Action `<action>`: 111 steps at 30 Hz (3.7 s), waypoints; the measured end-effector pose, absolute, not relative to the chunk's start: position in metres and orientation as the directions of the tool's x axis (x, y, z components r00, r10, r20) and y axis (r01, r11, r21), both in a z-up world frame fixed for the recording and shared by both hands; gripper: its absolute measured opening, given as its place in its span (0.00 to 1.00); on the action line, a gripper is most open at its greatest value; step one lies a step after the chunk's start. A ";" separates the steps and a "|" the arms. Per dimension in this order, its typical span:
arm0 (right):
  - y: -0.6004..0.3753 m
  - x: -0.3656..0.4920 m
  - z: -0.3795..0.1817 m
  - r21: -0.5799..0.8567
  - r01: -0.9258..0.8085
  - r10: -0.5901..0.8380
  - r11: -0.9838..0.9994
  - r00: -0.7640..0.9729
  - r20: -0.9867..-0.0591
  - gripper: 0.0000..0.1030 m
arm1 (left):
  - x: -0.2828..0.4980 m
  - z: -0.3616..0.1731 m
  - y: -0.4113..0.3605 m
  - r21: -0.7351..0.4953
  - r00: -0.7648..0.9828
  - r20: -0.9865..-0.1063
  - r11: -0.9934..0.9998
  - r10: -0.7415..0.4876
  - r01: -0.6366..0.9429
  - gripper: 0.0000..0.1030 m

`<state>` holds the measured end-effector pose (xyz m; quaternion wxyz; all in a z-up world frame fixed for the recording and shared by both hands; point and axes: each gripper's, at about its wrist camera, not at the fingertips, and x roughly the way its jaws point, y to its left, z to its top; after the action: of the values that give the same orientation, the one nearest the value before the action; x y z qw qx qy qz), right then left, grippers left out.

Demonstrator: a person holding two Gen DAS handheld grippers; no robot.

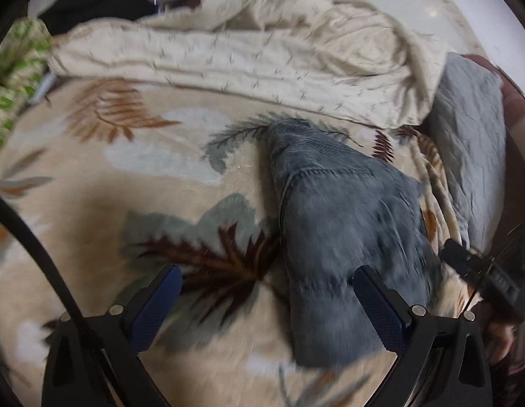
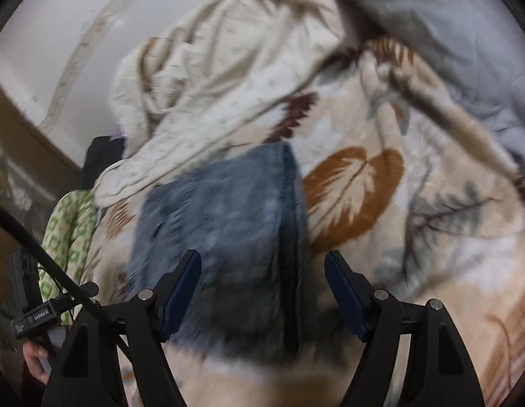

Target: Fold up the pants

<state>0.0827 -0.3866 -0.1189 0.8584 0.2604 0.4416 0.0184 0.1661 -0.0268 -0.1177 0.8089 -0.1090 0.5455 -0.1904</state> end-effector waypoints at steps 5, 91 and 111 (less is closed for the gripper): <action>-0.399 0.118 -0.149 0.486 0.225 0.296 0.844 0.560 -0.774 0.73 | 0.196 -0.145 -0.041 -0.446 0.257 -0.844 0.883 -0.470 0.149 0.99; -0.215 -0.040 0.167 0.321 -0.077 0.216 0.944 0.881 -0.422 0.71 | -0.038 0.142 0.049 0.145 0.868 -0.494 0.980 -0.046 0.135 0.98; -0.140 -0.171 0.112 0.131 -0.003 0.054 0.991 0.922 -0.384 0.73 | -0.168 0.147 0.081 0.115 0.910 -0.415 0.992 0.002 0.051 1.00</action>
<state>-0.1709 -0.1404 0.1120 0.9782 0.0641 0.1971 0.0146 -0.1676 0.0810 0.1472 0.9752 0.0618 0.2121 -0.0127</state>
